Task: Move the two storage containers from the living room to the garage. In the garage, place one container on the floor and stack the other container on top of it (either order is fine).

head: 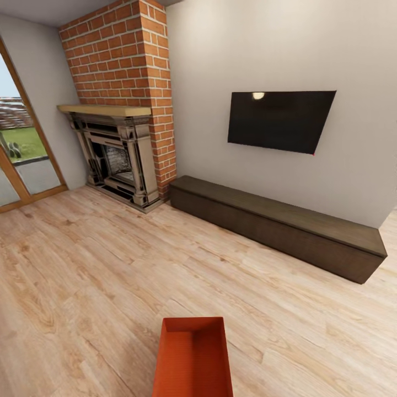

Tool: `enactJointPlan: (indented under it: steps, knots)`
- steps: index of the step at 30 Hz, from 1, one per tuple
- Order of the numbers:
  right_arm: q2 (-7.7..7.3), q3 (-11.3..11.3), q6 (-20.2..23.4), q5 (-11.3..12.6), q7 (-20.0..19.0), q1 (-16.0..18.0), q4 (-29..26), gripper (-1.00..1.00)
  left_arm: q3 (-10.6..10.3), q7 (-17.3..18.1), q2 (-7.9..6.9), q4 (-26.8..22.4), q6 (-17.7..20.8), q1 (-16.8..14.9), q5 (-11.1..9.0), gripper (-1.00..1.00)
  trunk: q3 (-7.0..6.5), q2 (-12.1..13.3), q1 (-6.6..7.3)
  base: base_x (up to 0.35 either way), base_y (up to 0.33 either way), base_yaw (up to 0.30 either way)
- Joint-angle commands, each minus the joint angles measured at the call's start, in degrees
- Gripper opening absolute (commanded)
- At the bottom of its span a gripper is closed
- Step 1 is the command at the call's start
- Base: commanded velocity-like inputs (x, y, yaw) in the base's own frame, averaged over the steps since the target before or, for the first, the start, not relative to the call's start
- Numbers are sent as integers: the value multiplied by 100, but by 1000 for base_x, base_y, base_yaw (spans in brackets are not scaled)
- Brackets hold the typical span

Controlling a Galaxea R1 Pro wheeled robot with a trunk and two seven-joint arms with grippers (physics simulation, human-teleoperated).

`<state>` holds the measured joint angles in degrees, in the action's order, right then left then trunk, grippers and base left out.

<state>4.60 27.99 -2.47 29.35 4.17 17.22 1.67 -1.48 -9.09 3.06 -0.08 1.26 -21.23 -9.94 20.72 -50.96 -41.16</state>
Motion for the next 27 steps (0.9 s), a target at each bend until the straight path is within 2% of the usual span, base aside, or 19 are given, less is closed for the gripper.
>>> enactJointPlan:
  steps: [1,27]
  knots:
    - [5,48,-26,52,5,8,18,100,-19,-16,1,-1,14,-4,-43,100,6,-4,0,0,-15,0]
    - [0,48,-26,53,5,6,18,100,-19,-14,1,-1,12,-4,-43,100,6,-4,0,0,-1,0]
